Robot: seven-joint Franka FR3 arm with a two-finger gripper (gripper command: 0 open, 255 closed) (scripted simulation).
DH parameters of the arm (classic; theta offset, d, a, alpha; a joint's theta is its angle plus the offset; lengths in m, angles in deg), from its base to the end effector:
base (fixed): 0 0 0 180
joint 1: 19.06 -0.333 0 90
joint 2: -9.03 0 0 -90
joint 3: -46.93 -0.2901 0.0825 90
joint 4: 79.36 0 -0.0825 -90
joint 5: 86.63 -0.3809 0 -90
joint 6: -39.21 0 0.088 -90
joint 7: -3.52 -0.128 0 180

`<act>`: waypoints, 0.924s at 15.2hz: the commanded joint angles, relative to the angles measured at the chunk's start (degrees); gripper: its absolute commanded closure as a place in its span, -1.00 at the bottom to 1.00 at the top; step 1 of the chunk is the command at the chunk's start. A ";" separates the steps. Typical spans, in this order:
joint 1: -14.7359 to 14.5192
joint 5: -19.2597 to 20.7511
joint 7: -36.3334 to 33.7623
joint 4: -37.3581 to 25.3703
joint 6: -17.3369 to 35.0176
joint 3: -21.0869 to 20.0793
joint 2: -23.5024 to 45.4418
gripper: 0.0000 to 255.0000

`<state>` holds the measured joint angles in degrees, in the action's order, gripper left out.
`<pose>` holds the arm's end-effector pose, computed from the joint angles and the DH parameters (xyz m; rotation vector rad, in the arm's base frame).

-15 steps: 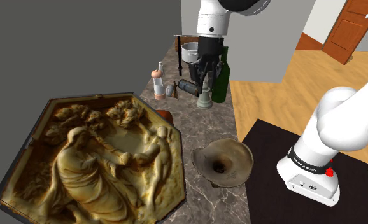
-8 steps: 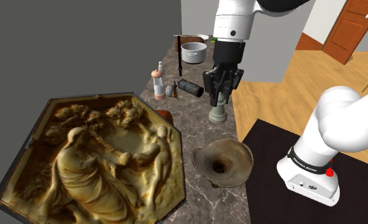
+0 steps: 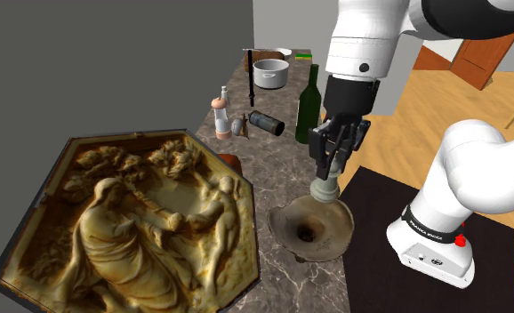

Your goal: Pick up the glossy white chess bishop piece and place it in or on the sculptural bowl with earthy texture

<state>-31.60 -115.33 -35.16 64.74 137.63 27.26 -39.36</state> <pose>0.2505 0.2304 0.4925 -2.8890 0.4208 0.1580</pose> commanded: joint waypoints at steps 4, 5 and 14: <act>-0.49 -1.25 0.64 3.63 3.28 -1.18 -0.34 1.00; -0.56 -1.49 0.83 4.36 4.00 -1.41 -0.33 1.00; -1.32 -3.97 2.65 10.47 10.82 -3.63 0.58 1.00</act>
<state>-32.93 -119.05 -32.84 74.63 147.52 23.86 -39.15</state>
